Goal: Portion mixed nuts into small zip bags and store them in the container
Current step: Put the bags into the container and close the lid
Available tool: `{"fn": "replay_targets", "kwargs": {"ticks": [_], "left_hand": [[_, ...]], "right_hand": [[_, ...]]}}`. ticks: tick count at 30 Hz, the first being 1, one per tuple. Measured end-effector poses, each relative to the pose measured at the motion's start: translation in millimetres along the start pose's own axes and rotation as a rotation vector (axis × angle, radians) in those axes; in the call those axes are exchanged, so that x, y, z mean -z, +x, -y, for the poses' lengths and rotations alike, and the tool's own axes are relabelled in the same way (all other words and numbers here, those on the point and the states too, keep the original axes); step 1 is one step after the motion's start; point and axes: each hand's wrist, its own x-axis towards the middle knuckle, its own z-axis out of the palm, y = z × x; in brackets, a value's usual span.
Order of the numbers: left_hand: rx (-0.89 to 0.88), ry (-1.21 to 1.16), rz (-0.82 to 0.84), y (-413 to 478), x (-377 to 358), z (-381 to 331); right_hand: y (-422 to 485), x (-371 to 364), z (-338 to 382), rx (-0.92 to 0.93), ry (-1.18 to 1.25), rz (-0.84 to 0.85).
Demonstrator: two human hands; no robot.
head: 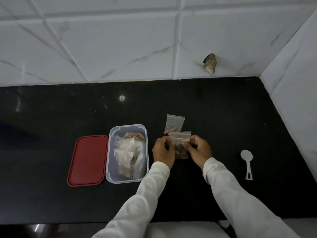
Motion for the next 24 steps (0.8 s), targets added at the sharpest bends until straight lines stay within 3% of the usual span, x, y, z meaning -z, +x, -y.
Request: {"fn": "replay_targets", "kwargs": {"ticks": [10,14,17,22,24], "left_hand": [[-0.254,-0.211,0.157,-28,5,-16],[-0.333,-0.159,0.054,-36,9,-24],[-0.338,-0.126,-0.021,-39,19,-30],[-0.308,-0.044,-0.121,-43,59,-37],[-0.279,-0.03,-0.161,-41,76,-32]], "right_hand": [[-30,12,22,-0.107,0.251,-0.116],[-44,8,37,-0.131,0.328,-0.139],[-58,5,54,-0.115,0.415,-0.053],[-78,-6,79,0.0,0.401,0.235],[-80,-16,84,0.047,0.352,0.255]]}}
